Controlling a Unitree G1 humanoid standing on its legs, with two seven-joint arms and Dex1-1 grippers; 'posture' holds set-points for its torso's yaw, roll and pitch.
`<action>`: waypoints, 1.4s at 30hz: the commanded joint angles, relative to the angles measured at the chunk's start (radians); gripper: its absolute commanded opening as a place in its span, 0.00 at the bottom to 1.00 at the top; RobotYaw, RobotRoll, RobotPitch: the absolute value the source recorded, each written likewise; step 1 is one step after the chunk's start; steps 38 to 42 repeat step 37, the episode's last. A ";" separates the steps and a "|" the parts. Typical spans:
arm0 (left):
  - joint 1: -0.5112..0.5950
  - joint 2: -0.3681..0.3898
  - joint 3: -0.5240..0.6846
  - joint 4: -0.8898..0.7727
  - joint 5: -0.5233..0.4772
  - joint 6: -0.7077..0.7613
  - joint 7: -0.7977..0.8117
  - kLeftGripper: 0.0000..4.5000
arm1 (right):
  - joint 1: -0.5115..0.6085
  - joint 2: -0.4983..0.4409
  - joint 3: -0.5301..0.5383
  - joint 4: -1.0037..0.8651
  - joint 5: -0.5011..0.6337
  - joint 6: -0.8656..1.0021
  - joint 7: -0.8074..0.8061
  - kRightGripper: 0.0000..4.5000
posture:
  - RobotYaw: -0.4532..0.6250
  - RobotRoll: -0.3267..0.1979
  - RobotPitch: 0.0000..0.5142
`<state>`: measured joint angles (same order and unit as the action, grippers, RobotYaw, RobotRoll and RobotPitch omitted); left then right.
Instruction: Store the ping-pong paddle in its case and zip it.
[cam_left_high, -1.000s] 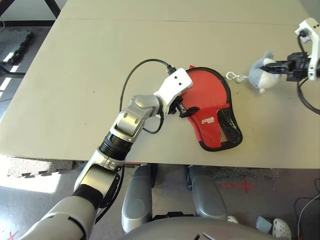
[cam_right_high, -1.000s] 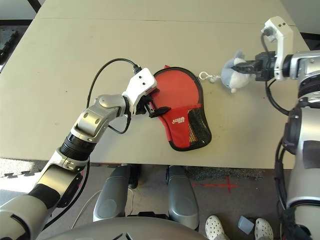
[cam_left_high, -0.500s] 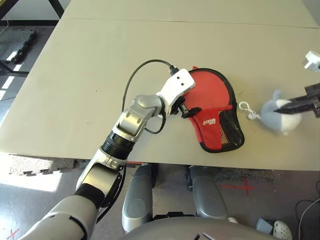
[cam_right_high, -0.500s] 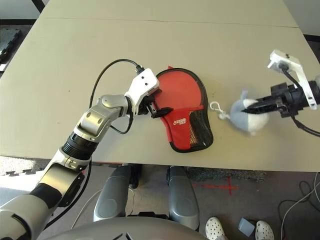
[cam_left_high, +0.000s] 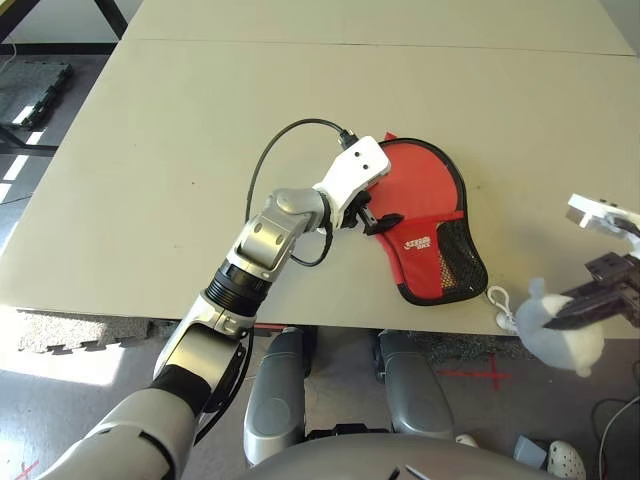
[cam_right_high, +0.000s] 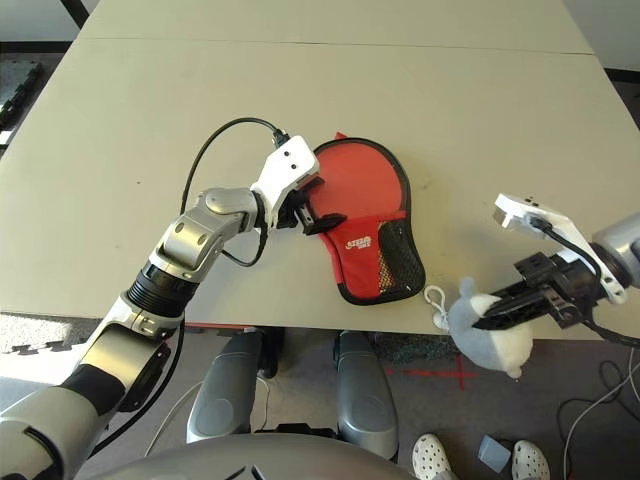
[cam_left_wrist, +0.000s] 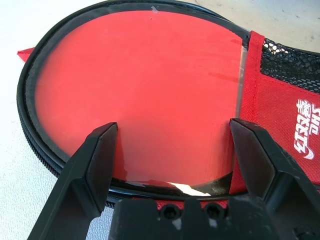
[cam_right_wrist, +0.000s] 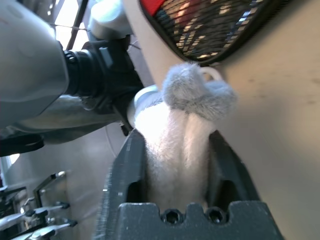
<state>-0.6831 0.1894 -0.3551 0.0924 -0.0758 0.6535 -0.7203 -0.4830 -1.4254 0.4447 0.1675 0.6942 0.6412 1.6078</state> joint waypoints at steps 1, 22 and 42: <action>0.029 0.010 -0.030 0.043 0.003 0.038 -0.015 1.00 | -0.053 -0.016 -0.028 0.039 0.021 0.019 0.007 0.68 | 0.33 0.62 0.53; -0.055 0.088 0.574 0.031 -0.209 -0.083 0.231 1.00 | -0.380 0.542 -0.630 0.815 -0.197 -0.453 -0.739 1.00 | 0.39 0.62 0.53; 0.112 0.137 0.756 0.248 -0.115 -0.556 0.596 1.00 | -0.317 0.636 -0.840 1.012 -0.309 -0.806 -1.220 1.00 | 0.43 0.62 0.55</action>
